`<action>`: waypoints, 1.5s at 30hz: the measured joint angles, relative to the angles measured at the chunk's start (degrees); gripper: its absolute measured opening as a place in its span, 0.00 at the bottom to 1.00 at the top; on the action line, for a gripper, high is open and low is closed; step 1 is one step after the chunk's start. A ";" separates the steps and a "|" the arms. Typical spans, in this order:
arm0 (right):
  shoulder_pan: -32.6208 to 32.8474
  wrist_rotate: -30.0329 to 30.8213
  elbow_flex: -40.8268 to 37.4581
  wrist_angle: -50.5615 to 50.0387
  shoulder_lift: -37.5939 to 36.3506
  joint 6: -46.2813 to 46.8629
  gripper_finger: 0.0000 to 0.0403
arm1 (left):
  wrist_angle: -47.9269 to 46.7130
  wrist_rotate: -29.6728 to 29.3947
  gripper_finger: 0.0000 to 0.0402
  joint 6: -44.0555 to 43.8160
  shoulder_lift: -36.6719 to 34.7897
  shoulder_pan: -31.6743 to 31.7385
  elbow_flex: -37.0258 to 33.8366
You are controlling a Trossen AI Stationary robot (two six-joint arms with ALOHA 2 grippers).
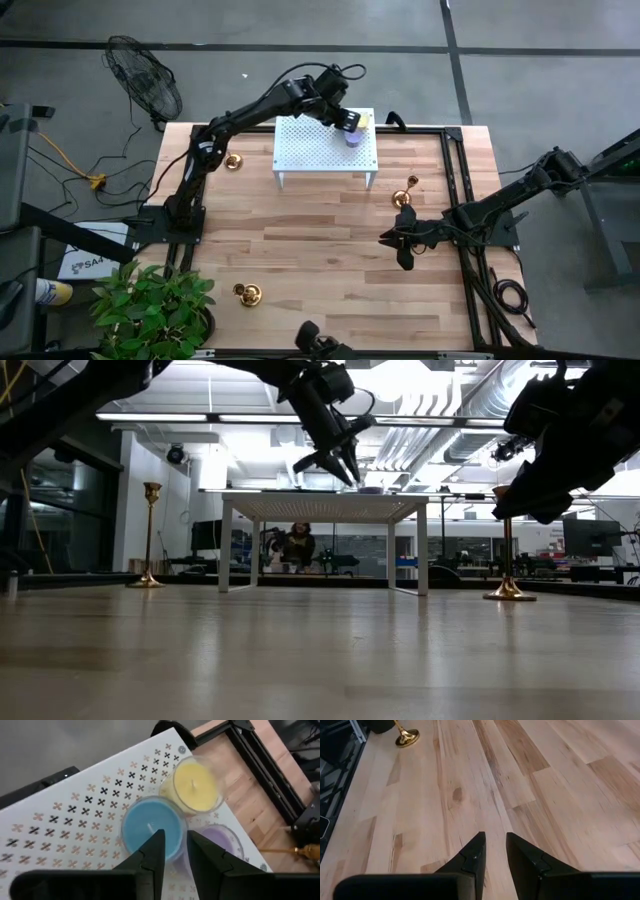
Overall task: Pick & Place candle stick holders
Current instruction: Put the top left candle holder on the shelf
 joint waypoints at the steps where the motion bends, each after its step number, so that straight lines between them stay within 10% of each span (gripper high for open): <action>1: 0.00 0.01 0.00 -0.47 0.00 0.55 0.18 | -0.54 -0.18 0.20 0.56 -0.11 0.00 0.59; 24: 8.68 7.13 -0.02 -6.23 0.00 11.27 0.18 | -35.37 -27.13 0.20 7.81 -16.35 -0.44 1.24; 36: 13.94 9.94 -0.02 -6.51 0.00 15.08 0.18 | -35.16 -28.46 0.22 6.57 -21.94 -0.62 -8.86; 45: 15.40 11.67 -0.02 -6.53 0.00 16.17 0.18 | -35.10 -28.83 0.45 2.49 -25.29 3.00 -22.60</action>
